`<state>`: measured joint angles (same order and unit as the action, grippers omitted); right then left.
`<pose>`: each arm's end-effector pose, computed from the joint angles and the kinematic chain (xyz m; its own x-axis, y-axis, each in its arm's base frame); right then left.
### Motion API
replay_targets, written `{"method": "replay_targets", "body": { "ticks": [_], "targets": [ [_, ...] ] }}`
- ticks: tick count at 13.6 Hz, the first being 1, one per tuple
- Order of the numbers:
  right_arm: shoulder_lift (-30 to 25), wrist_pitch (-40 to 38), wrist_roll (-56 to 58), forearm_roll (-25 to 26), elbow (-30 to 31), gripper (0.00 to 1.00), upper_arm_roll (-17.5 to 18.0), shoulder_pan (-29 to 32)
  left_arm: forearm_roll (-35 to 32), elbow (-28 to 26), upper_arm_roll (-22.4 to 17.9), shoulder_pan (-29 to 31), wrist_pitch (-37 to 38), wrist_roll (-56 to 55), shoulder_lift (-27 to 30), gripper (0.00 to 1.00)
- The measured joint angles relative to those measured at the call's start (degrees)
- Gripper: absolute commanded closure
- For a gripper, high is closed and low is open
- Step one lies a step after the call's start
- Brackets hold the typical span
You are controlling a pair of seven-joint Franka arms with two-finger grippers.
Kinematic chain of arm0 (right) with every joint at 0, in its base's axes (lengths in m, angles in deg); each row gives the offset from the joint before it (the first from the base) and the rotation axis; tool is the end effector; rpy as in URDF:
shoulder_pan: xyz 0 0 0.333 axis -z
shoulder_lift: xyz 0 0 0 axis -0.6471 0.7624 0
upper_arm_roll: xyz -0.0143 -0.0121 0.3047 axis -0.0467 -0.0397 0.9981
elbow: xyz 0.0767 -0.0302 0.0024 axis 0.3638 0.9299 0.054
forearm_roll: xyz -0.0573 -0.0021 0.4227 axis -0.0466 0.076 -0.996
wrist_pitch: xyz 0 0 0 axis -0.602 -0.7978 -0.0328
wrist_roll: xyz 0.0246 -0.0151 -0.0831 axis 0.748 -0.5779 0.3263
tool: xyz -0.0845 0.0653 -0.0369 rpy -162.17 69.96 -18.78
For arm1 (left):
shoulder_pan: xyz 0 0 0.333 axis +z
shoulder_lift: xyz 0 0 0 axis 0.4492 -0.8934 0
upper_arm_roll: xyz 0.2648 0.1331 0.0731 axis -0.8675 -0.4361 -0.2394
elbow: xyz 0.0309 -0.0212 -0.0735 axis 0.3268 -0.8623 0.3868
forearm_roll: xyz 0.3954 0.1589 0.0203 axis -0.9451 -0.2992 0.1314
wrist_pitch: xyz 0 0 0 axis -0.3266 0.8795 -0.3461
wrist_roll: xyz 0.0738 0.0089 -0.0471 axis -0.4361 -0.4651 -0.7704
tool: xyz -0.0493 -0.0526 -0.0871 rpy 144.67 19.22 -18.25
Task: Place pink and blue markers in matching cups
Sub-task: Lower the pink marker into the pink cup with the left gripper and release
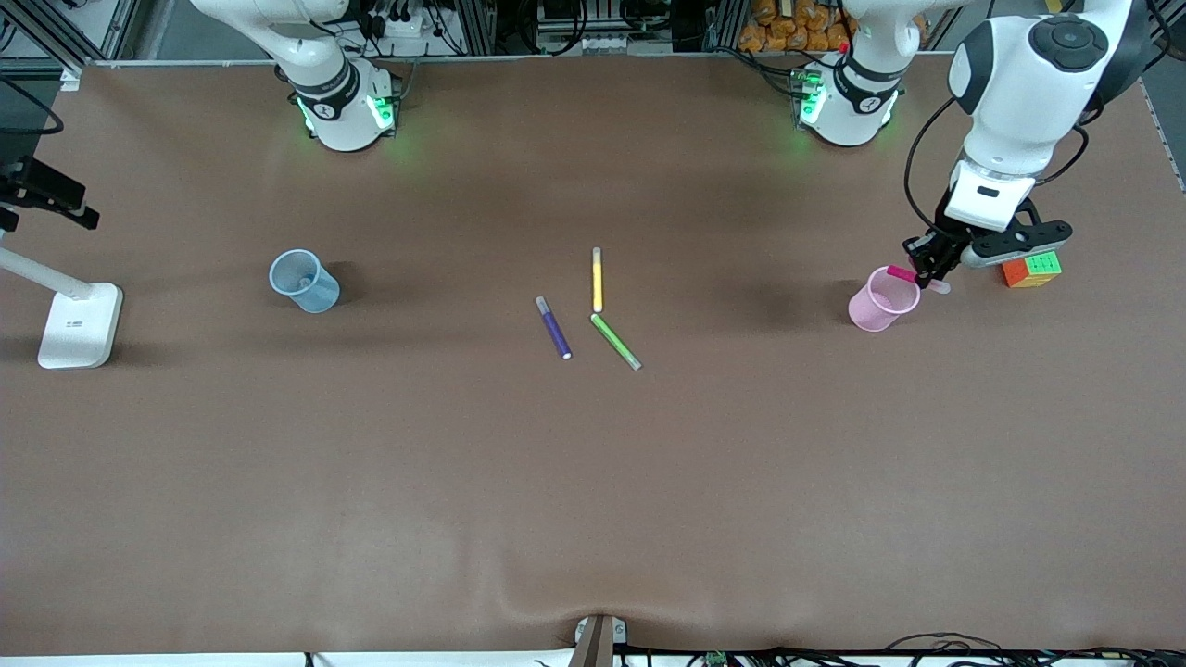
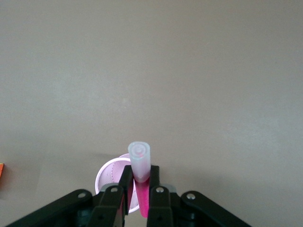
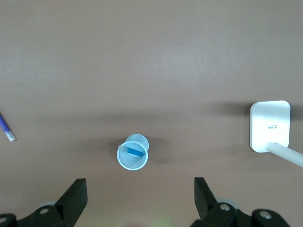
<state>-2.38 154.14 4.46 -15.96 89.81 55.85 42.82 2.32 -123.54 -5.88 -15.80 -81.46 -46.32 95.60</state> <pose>0.5472 -0.0827 0.6144 0.9996 0.0091 -0.0276 0.0086 -0.9998 -0.0194 0.4746 -0.0518 0.3712 0.9271 0.2232 0.3012 0.2338 -0.9723 0.0009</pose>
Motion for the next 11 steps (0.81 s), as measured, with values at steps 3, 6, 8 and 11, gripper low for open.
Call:
{"method": "replay_targets", "body": {
  "ticks": [3, 6, 8, 11],
  "targets": [
    [-0.14, 1.22, -0.25, 1.99, 0.10, 0.00, 1.83, -1.05, 0.00, -2.03, -0.01, 1.26, -1.95, 0.00, 0.05, 1.00],
    [0.07, 1.63, -0.32, 1.99, -2.12, 0.00, 2.27, -1.44, 0.00, -3.57, -0.09, 2.24, -4.56, 0.03, 0.06, 1.00],
    [0.61, 1.64, -0.32, 1.92, -3.79, 0.00, 2.35, -1.73, 0.00, -5.54, -0.09, 2.49, -8.01, 0.03, 0.06, 1.00],
    [2.19, 1.64, -0.32, 1.90, -5.57, 0.00, 2.38, -2.09, 0.00, -7.06, -0.07, 2.51, -11.18, 0.07, 0.05, 1.00]
  ]
}}
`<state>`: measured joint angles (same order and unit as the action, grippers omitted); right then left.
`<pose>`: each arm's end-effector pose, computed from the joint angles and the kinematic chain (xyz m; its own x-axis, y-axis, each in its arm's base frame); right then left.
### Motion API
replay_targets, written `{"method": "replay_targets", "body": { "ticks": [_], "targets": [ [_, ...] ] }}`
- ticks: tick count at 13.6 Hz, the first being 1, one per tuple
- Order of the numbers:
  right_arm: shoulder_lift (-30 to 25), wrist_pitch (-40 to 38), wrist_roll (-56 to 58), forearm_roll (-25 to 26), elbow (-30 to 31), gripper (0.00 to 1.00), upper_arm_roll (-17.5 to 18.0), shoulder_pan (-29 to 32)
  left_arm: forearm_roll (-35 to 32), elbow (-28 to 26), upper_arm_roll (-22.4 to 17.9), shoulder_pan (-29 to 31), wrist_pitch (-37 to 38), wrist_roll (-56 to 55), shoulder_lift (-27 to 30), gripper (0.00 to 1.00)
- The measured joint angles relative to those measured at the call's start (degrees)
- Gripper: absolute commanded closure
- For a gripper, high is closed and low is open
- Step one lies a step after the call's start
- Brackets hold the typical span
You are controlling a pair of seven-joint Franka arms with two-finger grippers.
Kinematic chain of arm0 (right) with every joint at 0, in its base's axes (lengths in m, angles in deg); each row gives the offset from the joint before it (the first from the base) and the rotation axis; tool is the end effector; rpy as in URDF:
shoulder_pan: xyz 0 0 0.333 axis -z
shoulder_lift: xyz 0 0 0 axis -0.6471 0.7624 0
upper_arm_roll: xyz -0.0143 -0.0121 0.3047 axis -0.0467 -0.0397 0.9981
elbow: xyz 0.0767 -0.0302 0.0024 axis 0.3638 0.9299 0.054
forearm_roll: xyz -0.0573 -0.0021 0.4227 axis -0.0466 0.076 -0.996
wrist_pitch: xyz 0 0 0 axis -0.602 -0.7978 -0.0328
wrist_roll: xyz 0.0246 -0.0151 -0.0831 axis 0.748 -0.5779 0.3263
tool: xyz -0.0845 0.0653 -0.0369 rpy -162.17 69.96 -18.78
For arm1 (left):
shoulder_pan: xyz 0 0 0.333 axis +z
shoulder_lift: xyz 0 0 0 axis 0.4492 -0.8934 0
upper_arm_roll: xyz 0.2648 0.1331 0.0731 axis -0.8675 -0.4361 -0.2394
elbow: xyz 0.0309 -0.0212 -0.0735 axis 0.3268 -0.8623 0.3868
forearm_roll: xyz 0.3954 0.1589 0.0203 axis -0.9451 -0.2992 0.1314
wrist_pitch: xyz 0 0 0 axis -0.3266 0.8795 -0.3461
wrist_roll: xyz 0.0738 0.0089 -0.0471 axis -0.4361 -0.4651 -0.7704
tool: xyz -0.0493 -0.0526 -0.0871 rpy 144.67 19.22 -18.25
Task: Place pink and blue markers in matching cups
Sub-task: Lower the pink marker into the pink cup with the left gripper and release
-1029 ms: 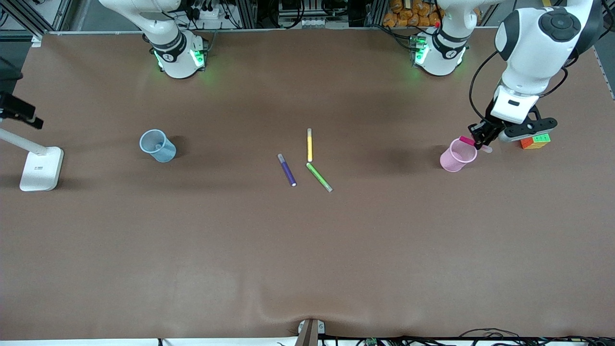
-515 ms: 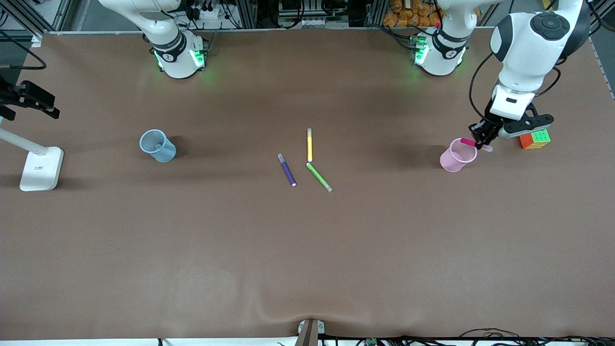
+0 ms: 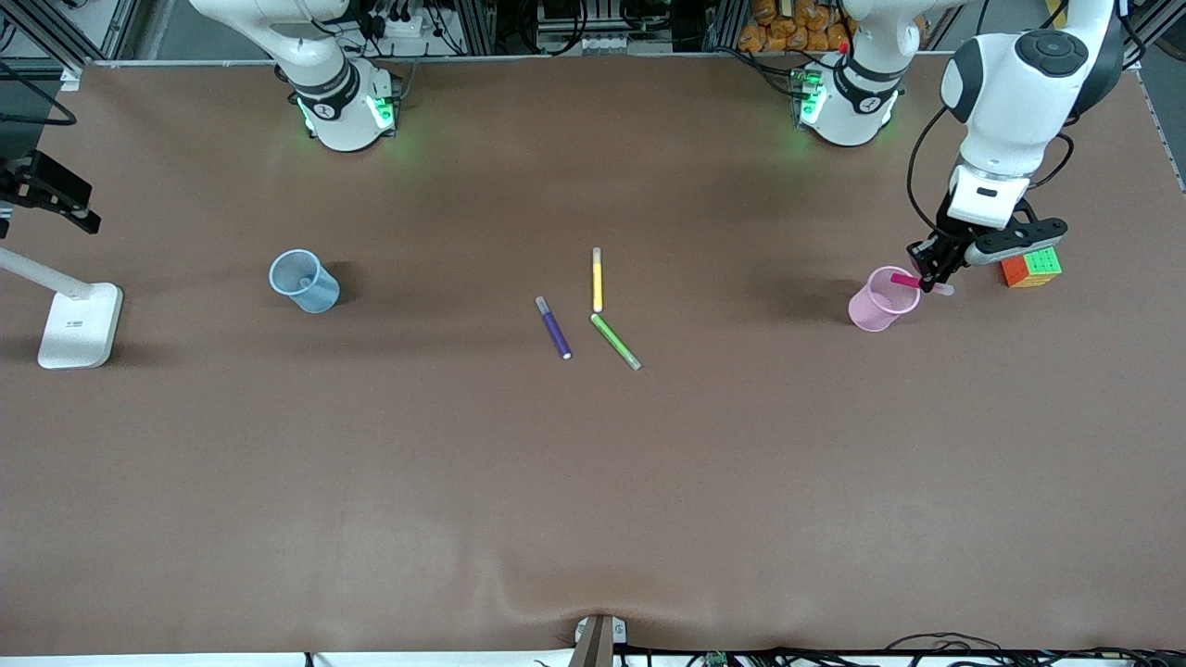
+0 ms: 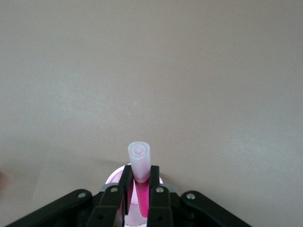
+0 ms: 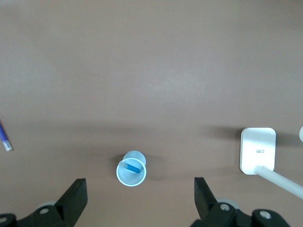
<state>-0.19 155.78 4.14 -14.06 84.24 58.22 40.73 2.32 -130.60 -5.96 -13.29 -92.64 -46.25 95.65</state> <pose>0.5676 -0.0433 0.6448 0.9954 0.0800 0.0534 0.0783 -0.9964 0.0330 0.4556 -0.0256 0.3352 0.8943 0.2581 0.3655 0.2679 -0.9631 0.0247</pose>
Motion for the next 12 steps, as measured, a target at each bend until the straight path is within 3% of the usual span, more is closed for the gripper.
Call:
{"method": "replay_targets", "body": {
  "ticks": [9, 12],
  "targets": [
    [1.37, -1.21, 0.00, -1.45, -1.10, 0.00, 0.26, -1.10, 0.00, -4.20, 0.00, 0.54, -8.28, 0.02, -2.96, 1.00],
    [1.38, -1.42, 0.00, -1.46, -1.09, 0.00, 0.19, -1.10, 0.00, -5.58, 0.00, 1.47, -14.54, 0.10, -5.84, 1.00]
  ]
}}
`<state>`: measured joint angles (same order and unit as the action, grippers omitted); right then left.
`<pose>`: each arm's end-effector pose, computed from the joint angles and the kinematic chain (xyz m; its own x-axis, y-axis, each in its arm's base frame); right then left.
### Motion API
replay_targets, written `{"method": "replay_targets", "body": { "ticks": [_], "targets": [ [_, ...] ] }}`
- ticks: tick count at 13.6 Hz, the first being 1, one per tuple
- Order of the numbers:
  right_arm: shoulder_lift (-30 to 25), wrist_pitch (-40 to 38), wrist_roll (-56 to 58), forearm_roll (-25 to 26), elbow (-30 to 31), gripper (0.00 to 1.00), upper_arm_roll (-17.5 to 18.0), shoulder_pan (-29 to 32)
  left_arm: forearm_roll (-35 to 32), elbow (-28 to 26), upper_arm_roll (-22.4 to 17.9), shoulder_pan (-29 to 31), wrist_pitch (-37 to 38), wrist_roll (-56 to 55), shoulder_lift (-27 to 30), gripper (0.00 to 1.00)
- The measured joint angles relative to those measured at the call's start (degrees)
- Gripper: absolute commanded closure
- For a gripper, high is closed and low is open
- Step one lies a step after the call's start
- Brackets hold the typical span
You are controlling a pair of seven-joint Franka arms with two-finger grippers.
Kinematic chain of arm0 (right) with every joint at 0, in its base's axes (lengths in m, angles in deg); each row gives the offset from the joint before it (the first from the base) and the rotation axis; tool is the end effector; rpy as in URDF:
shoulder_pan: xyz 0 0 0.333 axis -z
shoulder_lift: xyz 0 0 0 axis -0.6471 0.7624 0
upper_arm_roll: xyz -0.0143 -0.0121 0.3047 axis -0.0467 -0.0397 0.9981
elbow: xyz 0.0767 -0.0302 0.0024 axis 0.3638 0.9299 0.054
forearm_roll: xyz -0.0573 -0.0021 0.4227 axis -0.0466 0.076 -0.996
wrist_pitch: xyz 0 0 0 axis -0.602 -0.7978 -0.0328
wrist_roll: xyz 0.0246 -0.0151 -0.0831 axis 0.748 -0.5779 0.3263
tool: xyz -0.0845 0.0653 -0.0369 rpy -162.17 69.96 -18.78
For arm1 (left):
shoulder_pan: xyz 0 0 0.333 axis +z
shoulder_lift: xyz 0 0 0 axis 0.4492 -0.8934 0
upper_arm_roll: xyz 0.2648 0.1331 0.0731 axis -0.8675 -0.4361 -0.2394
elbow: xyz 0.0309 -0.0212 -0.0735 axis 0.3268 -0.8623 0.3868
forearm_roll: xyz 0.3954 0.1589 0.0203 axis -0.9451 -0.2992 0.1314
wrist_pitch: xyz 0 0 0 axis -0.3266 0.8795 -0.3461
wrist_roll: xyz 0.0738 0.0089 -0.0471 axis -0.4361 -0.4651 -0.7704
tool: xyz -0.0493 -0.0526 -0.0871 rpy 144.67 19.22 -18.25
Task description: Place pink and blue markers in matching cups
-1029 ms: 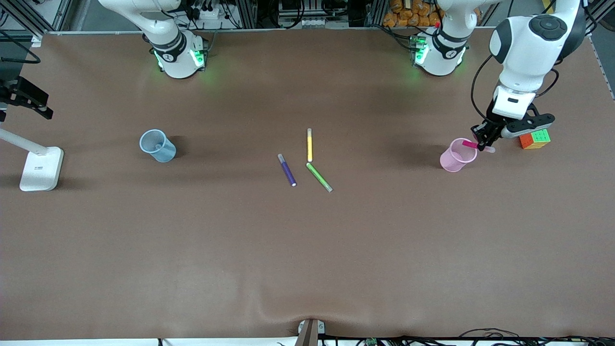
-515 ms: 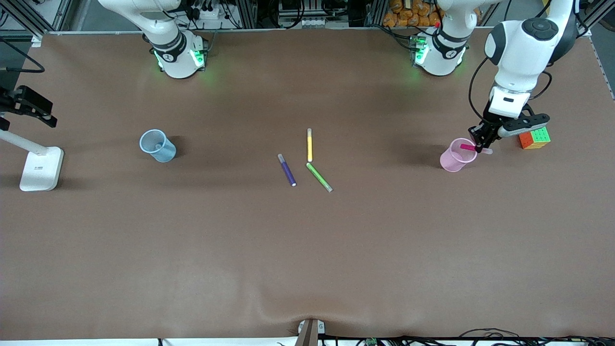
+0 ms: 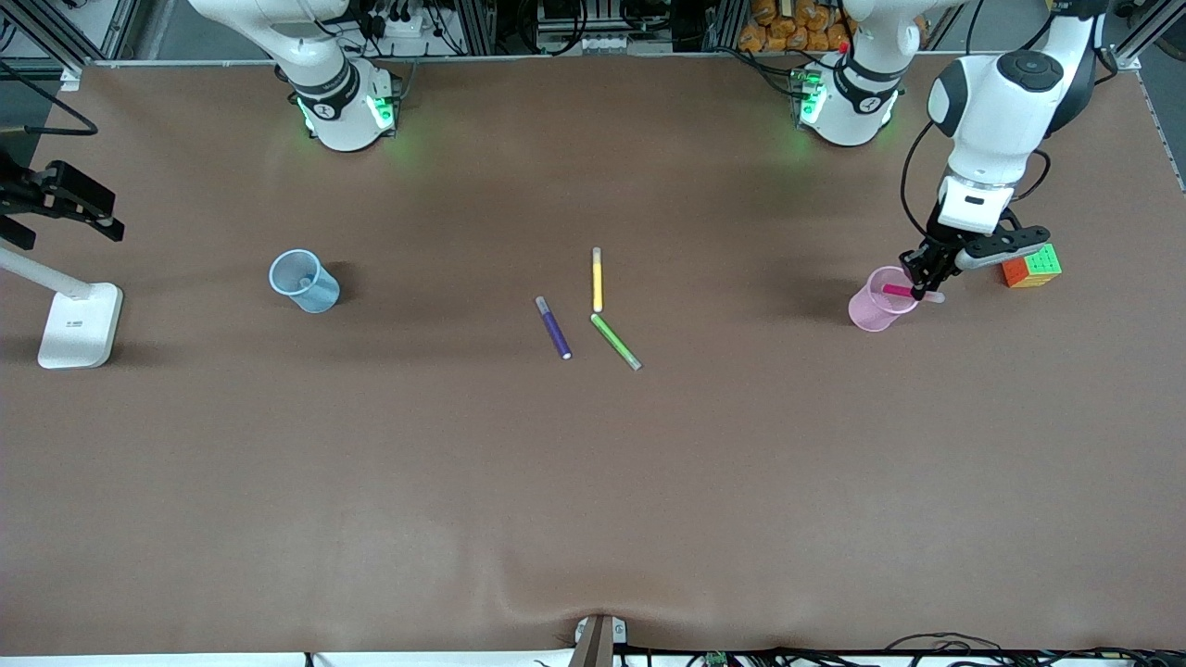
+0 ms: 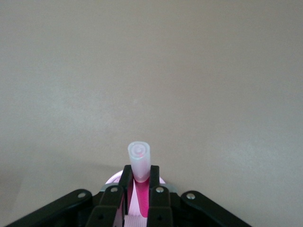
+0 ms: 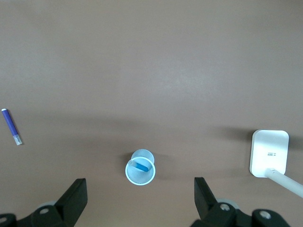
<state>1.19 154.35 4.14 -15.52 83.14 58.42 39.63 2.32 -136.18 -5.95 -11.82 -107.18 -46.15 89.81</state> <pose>0.5733 -0.0273 0.6384 0.9943 0.1027 0.0275 0.1026 -0.9947 0.0050 0.4382 -0.0131 0.2789 0.8698 0.2792 0.4067 0.2746 -0.9589 0.0710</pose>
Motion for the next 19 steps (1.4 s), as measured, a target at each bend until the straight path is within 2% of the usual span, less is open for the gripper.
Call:
{"method": "replay_targets", "body": {
  "ticks": [3, 4, 5, 6, 12, 14, 16, 19],
  "targets": [
    [0.03, -0.78, -0.57, -0.04, 0.00, 0.00, -0.06, 0.00, 0.00, -0.22, 0.00, 0.68, -2.99, 0.12, -3.35, 1.00],
    [0.04, -0.87, -2.78, -0.08, 0.00, 0.00, -0.06, 0.00, 0.00, -0.20, 0.00, 0.88, -3.21, 0.20, -3.76, 0.71],
    [0.04, -0.93, -5.97, -0.16, 0.00, 0.00, -0.02, -0.02, 0.00, -0.19, 0.00, 0.94, -3.24, 0.29, -3.93, 0.14],
    [0.04, -1.01, -8.59, -0.25, 0.00, 0.00, 0.04, -0.22, 0.00, -0.19, 0.00, 0.95, -3.24, 0.53, -4.08, 0.00],
    [0.04, -1.31, -12.55, -1.67, 0.00, 0.00, 0.04, -1.67, 0.00, 0.84, 0.00, 1.01, -3.06, 1.02, -4.54, 0.00],
    [0.04, -1.31, -12.55, -1.69, 0.00, 0.00, -0.21, -1.64, 0.00, 2.51, 0.00, 1.08, -0.55, 1.02, -4.54, 0.00],
    [0.04, -1.30, -12.54, -1.70, 0.00, 0.00, -0.32, -1.64, 0.00, 6.04, 0.00, 1.18, 5.77, 1.02, -4.50, 0.00],
    [0.04, -1.22, -12.49, -1.49, 0.00, 0.00, -0.33, -1.64, 0.00, 15.14, -0.03, 1.32, 20.36, 1.02, -4.15, 0.00]
  ]
}}
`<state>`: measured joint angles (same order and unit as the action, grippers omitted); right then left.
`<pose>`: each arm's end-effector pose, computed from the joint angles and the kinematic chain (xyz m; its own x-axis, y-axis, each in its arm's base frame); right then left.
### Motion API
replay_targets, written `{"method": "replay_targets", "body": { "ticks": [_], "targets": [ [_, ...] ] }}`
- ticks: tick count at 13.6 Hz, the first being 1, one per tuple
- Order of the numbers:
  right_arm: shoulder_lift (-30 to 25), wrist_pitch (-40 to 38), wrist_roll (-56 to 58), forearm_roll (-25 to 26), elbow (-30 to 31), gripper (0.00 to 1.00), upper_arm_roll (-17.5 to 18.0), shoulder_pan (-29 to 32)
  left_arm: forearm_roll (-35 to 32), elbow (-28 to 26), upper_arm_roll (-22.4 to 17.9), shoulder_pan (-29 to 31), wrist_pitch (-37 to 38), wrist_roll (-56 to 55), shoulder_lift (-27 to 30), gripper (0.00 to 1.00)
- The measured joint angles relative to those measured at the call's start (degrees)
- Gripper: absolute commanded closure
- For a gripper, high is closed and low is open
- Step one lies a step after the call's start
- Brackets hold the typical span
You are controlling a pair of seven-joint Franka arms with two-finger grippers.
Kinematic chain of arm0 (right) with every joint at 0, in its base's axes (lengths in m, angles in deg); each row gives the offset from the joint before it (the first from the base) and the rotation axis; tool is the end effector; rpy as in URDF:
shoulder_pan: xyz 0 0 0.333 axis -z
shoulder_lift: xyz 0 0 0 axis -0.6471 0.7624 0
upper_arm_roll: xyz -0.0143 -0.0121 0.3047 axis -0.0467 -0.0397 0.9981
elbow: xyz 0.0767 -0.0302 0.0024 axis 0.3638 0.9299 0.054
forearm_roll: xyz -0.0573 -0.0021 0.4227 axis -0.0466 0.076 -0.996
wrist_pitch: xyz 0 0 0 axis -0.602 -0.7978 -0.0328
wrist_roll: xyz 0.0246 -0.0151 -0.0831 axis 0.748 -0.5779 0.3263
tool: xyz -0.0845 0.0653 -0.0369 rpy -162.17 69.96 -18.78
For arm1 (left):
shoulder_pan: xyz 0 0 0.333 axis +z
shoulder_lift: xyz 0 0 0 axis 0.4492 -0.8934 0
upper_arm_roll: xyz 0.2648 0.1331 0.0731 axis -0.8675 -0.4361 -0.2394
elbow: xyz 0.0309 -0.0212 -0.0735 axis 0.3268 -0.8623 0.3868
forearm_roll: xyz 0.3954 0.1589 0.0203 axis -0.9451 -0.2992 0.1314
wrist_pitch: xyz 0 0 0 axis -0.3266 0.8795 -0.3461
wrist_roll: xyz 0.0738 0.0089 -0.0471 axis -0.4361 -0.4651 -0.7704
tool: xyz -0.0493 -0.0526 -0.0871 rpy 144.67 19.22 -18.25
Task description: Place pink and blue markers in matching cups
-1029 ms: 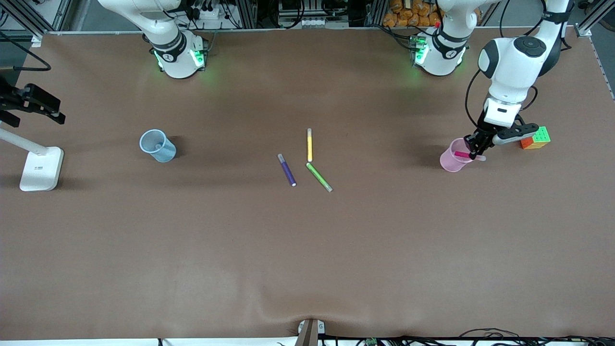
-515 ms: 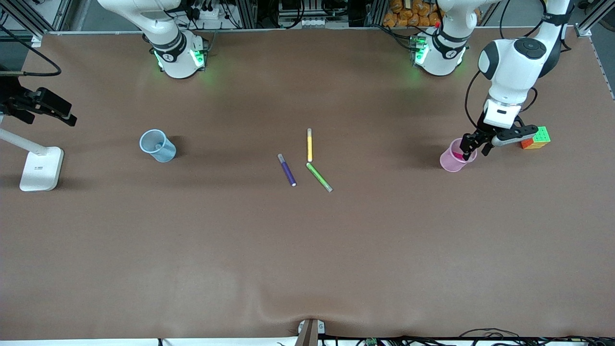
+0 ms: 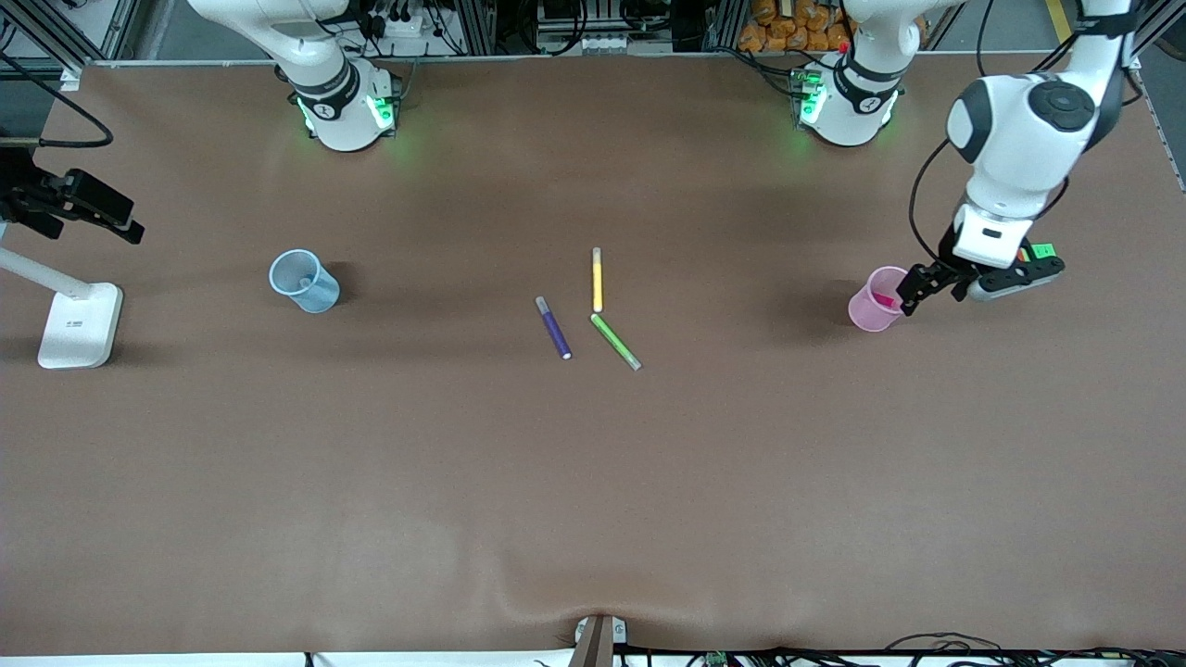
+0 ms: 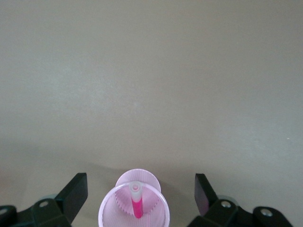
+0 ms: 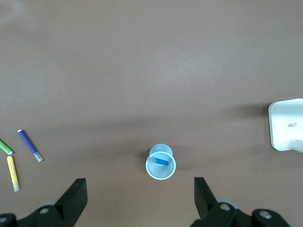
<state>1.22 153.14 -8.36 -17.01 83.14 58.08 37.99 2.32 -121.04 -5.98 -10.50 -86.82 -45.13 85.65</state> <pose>0.5717 -0.0112 0.6363 0.9958 -0.0910 0.0045 -0.0909 -0.9955 -0.0257 0.5007 -0.0090 0.3218 0.9200 0.2943 0.2589 0.2957 -0.9547 0.0343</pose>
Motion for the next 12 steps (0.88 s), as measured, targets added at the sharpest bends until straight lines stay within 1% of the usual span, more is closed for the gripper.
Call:
{"method": "replay_targets", "body": {
  "ticks": [2, 5, 12],
  "targets": [
    [0.01, 0.13, 0.08, 0.76, 0.00, 0.00, -0.01, 0.00, 0.00, 6.59, 0.00, 0.04, 9.18, 0.00, 0.17, 0.00],
    [0.04, 0.24, 0.30, 0.99, 0.00, 0.00, -0.23, 0.12, 0.00, 15.22, -0.01, 0.11, 20.60, 0.08, 0.10, 0.00],
    [0.09, 0.34, 1.46, 1.21, 0.00, 0.00, -0.47, 0.13, 0.00, 30.26, -0.06, 0.27, 40.68, 2.22, -0.83, 0.00]
  ]
}}
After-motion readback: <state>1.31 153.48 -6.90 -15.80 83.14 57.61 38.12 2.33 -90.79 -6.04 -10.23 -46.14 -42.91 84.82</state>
